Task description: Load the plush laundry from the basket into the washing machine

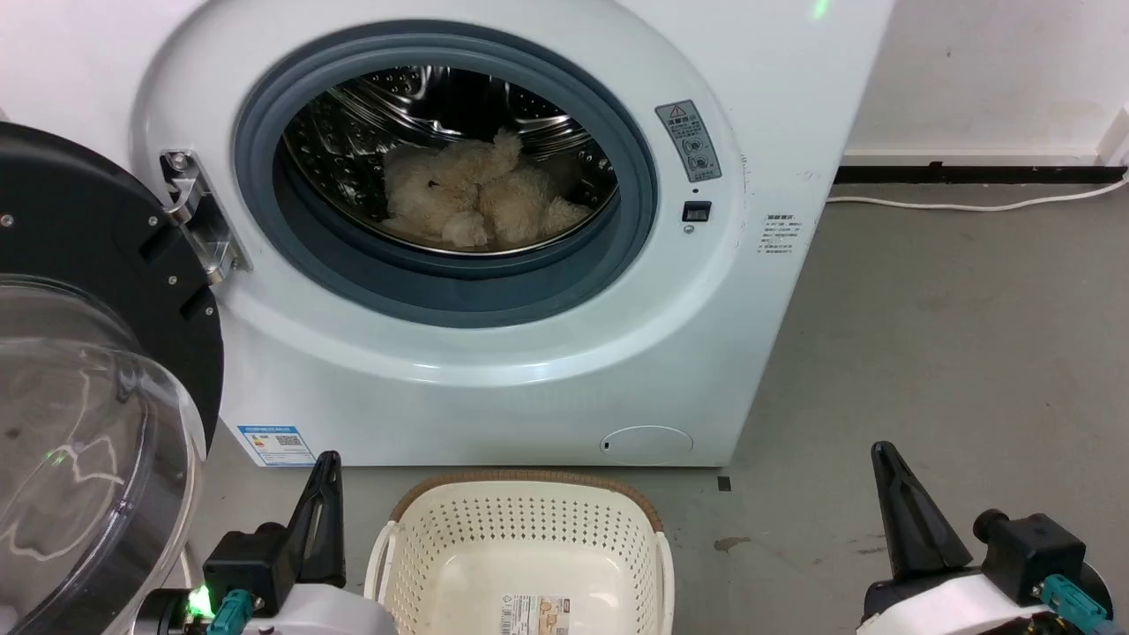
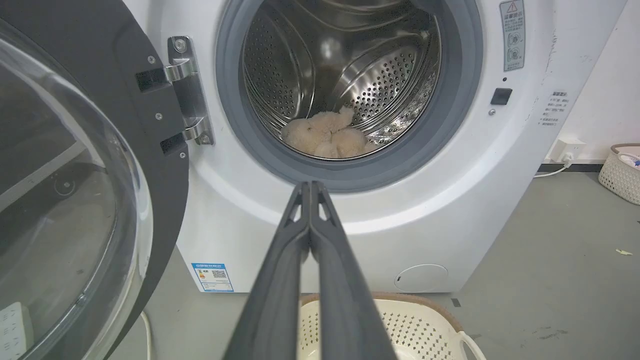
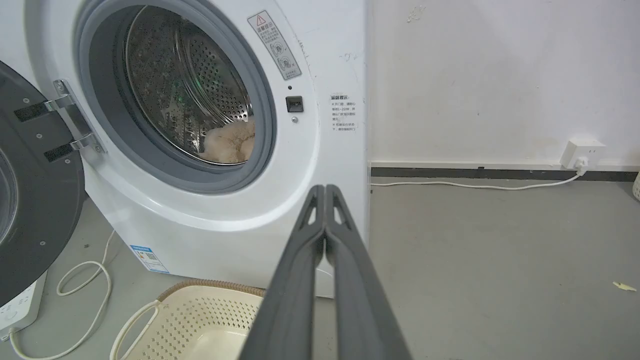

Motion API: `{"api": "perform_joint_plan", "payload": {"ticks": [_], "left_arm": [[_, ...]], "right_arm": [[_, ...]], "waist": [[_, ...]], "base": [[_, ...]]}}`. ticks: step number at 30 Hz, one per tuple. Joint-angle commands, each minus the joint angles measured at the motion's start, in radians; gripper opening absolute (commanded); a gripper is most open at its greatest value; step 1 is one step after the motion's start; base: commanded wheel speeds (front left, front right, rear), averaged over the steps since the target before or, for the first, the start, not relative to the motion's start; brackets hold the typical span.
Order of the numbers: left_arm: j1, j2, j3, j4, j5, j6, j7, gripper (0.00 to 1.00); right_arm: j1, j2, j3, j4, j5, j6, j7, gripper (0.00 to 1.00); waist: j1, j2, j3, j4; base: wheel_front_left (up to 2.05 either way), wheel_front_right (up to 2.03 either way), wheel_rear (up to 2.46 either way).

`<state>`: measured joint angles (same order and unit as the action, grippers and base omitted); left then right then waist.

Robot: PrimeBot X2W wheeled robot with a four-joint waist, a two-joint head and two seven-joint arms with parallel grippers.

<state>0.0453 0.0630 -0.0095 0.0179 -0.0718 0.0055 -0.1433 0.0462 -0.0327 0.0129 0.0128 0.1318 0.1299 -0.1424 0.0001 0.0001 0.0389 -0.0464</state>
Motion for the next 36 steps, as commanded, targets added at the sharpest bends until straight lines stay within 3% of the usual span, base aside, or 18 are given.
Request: {"api": "perform_joint_plan", "payload": {"ticks": [1, 36], "left_arm": [[-0.011, -0.002, 0.003, -0.004, 0.007, -0.003, 0.005, 0.0], [-0.029, -0.008, 0.007, -0.011, 0.041, -0.004, 0.076, 0.0]], "right_arm": [[-0.018, -0.001, -0.001, -0.005, -0.008, 0.0, 0.003, 0.0], [-0.033, -0.002, -0.007, -0.009, -0.072, 0.001, 0.075, 0.0]], "waist": [[-0.0001, -0.0001, 0.0, 0.0], [-0.0001, -0.0001, -0.02, 0.024]], "base": [[0.0, 0.0, 0.0], [0.0, 0.0, 0.0]]}}
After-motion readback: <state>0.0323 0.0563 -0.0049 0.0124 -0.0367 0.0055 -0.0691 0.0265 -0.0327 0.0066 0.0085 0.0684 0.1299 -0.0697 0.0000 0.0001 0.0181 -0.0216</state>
